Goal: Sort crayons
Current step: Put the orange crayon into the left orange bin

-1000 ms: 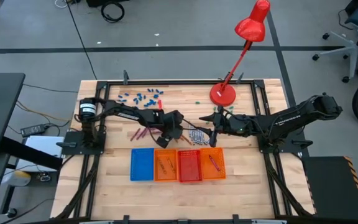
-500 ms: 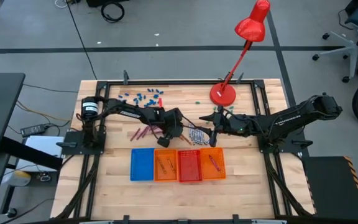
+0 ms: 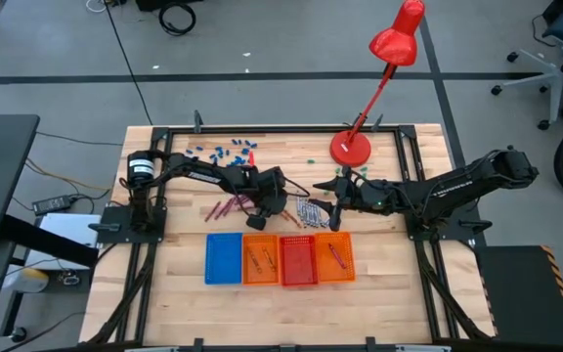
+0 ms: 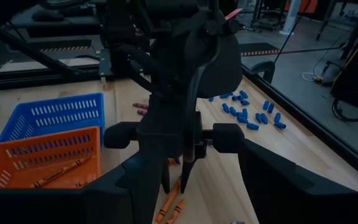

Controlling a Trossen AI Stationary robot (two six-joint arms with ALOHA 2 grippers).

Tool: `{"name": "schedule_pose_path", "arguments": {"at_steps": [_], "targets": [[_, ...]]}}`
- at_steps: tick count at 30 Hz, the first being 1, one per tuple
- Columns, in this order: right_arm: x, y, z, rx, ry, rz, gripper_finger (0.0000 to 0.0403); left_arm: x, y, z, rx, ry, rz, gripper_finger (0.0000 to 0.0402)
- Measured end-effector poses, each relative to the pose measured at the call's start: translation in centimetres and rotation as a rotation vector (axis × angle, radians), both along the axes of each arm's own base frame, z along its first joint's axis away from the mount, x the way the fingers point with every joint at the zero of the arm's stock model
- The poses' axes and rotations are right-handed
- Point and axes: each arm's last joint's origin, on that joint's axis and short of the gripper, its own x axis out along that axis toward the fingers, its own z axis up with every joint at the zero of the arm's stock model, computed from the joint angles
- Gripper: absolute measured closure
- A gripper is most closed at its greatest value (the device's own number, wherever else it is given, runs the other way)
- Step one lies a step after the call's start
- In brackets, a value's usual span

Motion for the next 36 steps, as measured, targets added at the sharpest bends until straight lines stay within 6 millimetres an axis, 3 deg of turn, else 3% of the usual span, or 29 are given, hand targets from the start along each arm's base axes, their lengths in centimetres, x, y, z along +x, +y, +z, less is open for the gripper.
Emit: {"name": "schedule_pose_path", "arguments": {"at_steps": [9,17,29,36], "targets": [[0.0,0.0,0.0,0.000,0.000,0.000,0.0190,-0.1,-0.1,-0.1,0.001,0.012,-0.010,0.0379],[0.0,0.0,0.0,0.000,0.001,0.000,0.0190,0.0,0.0,0.9,0.020,-0.009,-0.007,0.0373],[0.0,0.0,0.0,-0.023,0.007,-0.012,0.0190,-2.3,-0.3,7.1,0.097,-0.064,0.021,0.0369],[0.0,0.0,-0.1,-0.024,0.014,-0.011,0.0190,-3.7,-3.1,10.6,0.061,-0.116,0.001,0.0368]]}}
